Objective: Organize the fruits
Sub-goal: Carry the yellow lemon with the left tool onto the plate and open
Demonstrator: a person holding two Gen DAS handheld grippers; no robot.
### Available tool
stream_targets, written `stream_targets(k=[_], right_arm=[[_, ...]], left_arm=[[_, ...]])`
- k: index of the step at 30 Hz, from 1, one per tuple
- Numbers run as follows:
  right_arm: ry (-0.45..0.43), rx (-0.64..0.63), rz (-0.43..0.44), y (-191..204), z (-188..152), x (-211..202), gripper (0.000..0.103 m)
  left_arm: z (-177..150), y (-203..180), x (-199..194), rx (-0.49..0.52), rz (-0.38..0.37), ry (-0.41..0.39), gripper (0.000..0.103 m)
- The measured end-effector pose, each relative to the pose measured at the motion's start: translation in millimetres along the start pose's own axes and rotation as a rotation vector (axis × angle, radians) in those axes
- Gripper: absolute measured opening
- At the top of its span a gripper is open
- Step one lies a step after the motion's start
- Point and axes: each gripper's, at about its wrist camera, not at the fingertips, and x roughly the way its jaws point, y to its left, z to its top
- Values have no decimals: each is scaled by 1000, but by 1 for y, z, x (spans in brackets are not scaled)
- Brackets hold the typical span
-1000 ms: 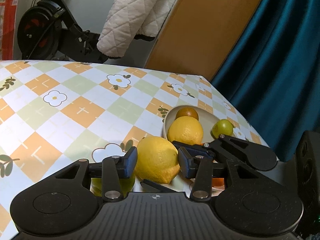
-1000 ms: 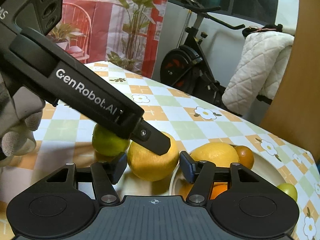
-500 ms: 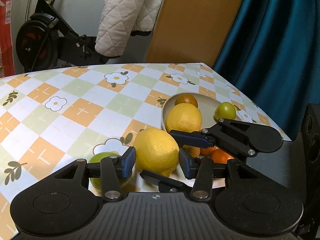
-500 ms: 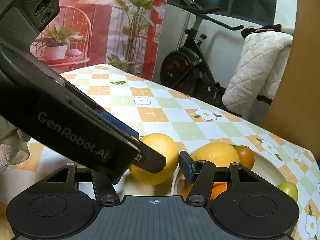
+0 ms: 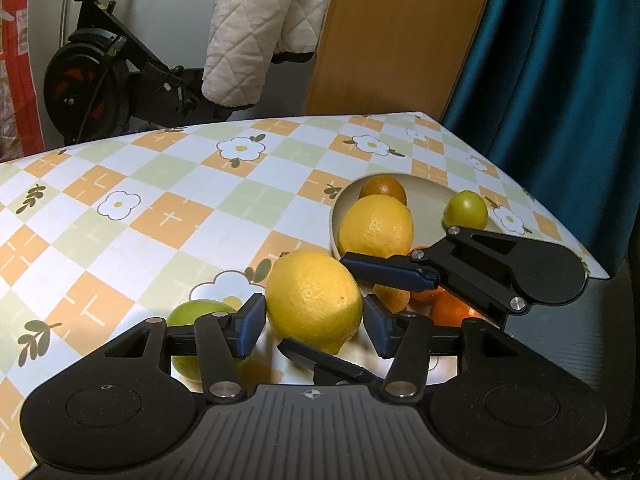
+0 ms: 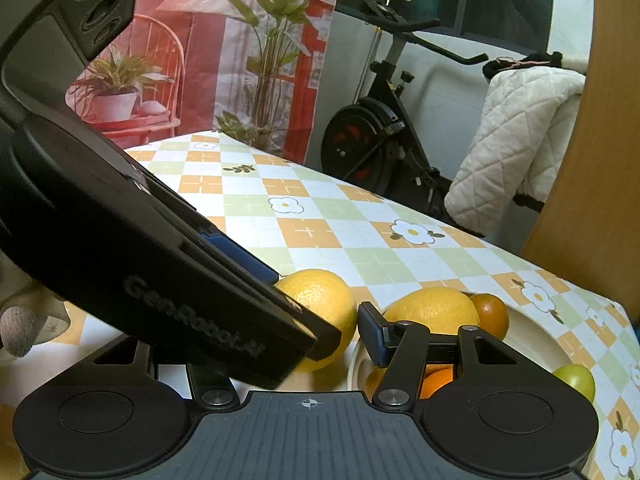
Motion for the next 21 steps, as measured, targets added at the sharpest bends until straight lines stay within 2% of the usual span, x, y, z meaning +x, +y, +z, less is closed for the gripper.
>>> stream_targets(k=[9, 21], right_arm=[[2, -16, -7, 3, -1, 6, 53], [-40, 9, 20, 2, -2, -13, 53]], left_arm=[[-1, 3, -1, -42, -8, -13, 55], [-7, -12, -20, -59, 35, -54, 55]])
